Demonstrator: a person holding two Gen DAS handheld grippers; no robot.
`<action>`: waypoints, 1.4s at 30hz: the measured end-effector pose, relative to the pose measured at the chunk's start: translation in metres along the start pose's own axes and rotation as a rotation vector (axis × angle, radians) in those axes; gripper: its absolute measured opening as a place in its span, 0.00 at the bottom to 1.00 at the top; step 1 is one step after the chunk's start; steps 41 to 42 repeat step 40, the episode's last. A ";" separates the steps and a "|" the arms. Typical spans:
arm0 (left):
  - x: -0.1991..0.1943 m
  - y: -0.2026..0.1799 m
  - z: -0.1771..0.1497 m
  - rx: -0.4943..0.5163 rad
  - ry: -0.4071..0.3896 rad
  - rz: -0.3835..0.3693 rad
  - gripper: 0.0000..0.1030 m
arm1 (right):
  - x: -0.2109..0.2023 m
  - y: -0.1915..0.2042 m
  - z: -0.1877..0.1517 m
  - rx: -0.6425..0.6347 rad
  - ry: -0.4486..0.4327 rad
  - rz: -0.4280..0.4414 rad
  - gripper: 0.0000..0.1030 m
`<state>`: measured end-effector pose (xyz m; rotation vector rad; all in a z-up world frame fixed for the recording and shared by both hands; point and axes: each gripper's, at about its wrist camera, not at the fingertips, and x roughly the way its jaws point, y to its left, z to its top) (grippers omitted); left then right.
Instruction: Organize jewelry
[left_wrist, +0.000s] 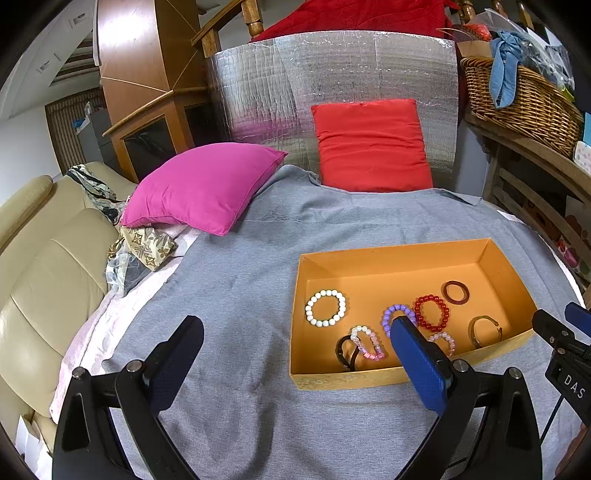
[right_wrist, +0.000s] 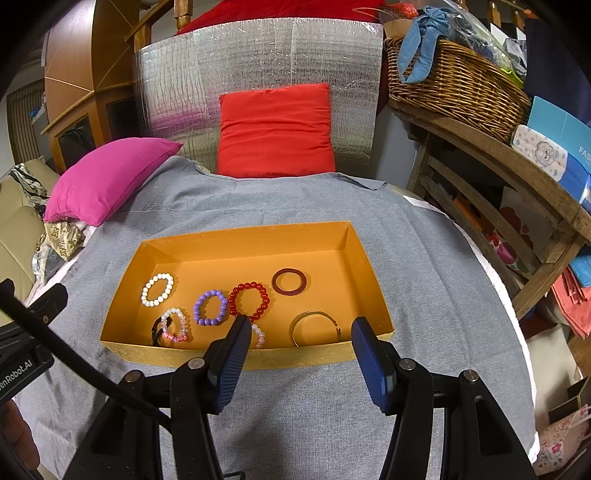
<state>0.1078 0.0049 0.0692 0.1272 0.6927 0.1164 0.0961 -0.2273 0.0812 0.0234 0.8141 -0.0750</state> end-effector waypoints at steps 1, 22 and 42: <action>0.000 0.000 0.000 0.000 0.001 -0.002 0.98 | 0.000 0.000 0.000 -0.001 0.001 -0.001 0.59; -0.017 0.007 0.001 -0.016 -0.027 -0.023 0.98 | -0.011 -0.001 -0.001 -0.001 0.006 -0.035 0.59; -0.014 0.007 -0.004 -0.034 -0.022 -0.054 0.98 | -0.007 -0.016 -0.004 0.037 0.004 -0.012 0.61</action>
